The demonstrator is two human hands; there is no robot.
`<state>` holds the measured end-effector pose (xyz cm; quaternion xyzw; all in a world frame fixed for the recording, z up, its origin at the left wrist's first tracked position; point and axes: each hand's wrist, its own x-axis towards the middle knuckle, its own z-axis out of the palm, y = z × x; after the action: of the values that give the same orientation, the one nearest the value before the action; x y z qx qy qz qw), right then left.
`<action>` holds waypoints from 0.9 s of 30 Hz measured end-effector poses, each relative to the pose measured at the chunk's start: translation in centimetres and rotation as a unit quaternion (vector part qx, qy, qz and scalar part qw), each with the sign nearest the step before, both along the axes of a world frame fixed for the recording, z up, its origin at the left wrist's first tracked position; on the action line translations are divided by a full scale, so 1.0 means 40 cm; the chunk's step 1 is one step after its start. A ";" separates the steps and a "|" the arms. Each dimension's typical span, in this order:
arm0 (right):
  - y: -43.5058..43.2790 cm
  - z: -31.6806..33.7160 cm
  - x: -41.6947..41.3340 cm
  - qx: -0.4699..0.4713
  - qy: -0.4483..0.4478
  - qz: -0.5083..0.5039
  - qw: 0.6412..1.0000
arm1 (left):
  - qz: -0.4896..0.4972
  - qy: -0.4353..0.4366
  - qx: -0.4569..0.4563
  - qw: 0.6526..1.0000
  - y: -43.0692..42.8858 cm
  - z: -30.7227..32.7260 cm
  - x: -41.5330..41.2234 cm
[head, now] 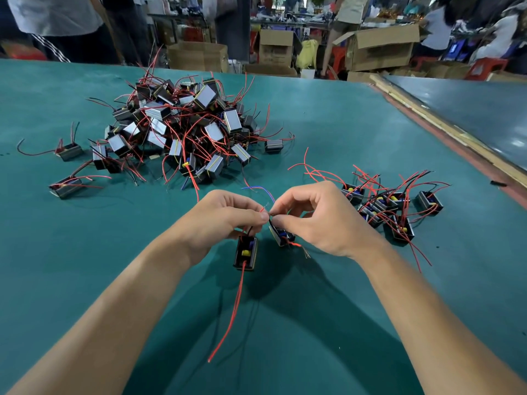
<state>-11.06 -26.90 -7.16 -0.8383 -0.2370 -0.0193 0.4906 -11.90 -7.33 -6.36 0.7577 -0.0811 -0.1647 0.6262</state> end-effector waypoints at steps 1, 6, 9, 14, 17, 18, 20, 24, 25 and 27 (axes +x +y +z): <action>0.001 0.001 -0.001 -0.001 -0.002 0.000 1.000 | -0.001 0.006 -0.001 1.000 0.000 0.000 0.000; 0.008 0.004 -0.008 -0.004 -0.016 -0.005 1.000 | -0.015 0.009 0.001 1.000 0.000 0.003 -0.002; 0.007 0.005 -0.008 -0.019 -0.012 -0.005 1.000 | -0.022 0.000 0.010 1.000 -0.005 0.002 -0.005; -0.006 0.006 -0.005 -0.023 0.004 0.012 1.000 | -0.007 0.019 -0.007 1.000 -0.002 0.002 -0.002; -0.004 0.004 -0.003 -0.023 -0.001 0.011 1.000 | -0.015 0.028 -0.007 0.999 -0.002 0.002 -0.002; -0.004 0.005 -0.003 -0.022 -0.002 0.010 1.000 | -0.017 0.030 -0.005 0.999 -0.002 0.002 -0.001; -0.004 0.006 -0.004 -0.018 -0.004 0.014 1.000 | -0.018 0.033 -0.004 0.999 -0.001 0.002 -0.001; 0.000 0.008 -0.010 -0.009 -0.008 0.012 1.000 | -0.023 0.037 -0.007 0.999 0.000 0.002 -0.001; 0.002 0.008 -0.010 -0.013 -0.007 0.010 1.000 | -0.025 0.037 -0.006 0.999 0.000 0.002 -0.002; 0.006 0.006 -0.009 -0.024 -0.001 0.009 1.000 | -0.025 0.035 -0.006 0.999 0.000 0.001 -0.002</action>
<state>-11.42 -26.66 -6.92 -0.8477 -0.2455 -0.0096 0.4701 -11.98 -7.35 -6.30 0.7457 -0.0787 -0.2063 0.6287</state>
